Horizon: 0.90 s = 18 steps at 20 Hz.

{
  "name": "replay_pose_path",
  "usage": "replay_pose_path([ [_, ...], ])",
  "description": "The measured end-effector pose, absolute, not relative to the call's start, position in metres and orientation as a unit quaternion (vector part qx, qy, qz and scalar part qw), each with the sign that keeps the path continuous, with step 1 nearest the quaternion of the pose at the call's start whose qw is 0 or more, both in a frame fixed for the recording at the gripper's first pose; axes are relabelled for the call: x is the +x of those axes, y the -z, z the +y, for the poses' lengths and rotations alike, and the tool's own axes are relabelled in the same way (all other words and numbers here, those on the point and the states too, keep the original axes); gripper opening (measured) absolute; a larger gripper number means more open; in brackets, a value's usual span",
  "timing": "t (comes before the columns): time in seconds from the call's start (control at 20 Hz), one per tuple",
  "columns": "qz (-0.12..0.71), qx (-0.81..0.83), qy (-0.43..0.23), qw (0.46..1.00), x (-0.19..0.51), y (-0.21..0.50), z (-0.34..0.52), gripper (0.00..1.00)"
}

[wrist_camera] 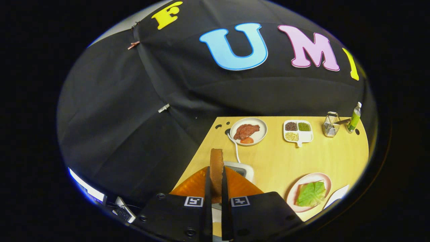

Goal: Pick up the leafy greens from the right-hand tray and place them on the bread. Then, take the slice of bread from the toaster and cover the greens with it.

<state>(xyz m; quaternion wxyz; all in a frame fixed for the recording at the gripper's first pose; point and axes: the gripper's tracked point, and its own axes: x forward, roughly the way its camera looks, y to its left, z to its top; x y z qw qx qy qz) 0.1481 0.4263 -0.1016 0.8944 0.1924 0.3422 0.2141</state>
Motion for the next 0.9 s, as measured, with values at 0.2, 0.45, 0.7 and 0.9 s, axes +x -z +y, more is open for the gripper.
replay_pose_path([
  [0.2, 0.345, 0.191, -0.179, 0.901, 0.138, 0.121, 0.339, 0.15],
  [0.45, 0.369, 0.165, -0.117, 0.907, 0.122, 0.195, 0.249, 0.15],
  [0.7, 0.399, 0.189, -0.101, 0.891, 0.114, 0.267, 0.215, 0.15],
  [0.9, 0.414, 0.241, -0.098, 0.873, 0.114, 0.302, 0.217, 0.15],
])
